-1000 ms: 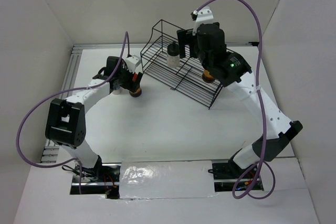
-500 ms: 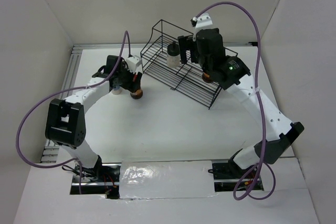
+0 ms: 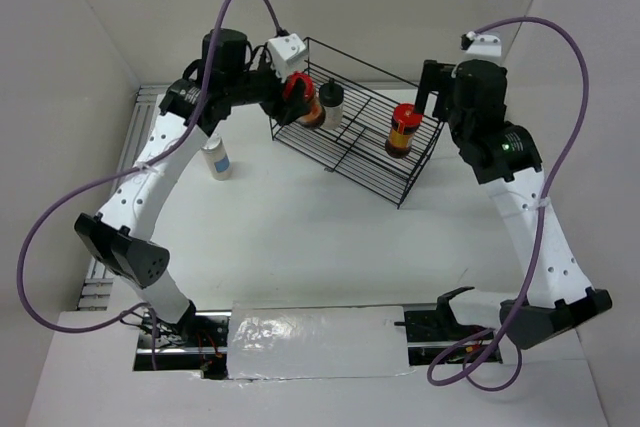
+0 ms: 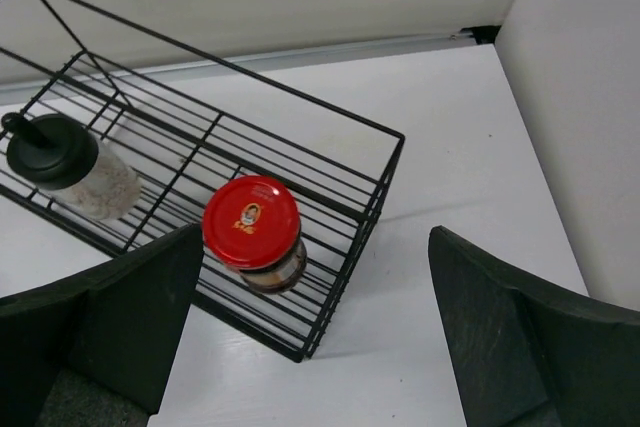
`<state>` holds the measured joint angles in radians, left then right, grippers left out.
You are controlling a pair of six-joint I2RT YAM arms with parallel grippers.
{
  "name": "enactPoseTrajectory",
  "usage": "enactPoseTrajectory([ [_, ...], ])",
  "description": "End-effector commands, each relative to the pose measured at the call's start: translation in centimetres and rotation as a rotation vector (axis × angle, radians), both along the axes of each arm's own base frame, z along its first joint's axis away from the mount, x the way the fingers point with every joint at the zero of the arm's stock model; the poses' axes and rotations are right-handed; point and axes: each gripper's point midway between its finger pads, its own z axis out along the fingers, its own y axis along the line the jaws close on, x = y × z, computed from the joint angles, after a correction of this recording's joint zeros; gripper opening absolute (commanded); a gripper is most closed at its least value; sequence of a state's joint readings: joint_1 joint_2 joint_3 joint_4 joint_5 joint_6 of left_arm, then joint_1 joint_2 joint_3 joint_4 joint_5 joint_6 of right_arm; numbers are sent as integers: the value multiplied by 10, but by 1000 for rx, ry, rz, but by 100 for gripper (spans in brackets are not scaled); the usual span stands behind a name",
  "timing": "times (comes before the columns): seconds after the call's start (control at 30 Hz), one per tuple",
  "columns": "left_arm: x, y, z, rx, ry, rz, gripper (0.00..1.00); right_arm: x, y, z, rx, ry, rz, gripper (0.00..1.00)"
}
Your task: Organize the condiment bottles
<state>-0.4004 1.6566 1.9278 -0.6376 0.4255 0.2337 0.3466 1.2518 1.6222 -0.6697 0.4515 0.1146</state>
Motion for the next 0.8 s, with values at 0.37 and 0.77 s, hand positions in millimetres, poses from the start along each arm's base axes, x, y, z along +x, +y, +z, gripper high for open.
enactPoseTrajectory([
  [0.37, 3, -127, 40, -135, -85, -178, 0, -14, -37, -36, 62, 70, -62, 100],
  [0.77, 36, -148, 21, -142, -115, -138, 0, -21, -45, -44, 61, 87, -83, 100],
])
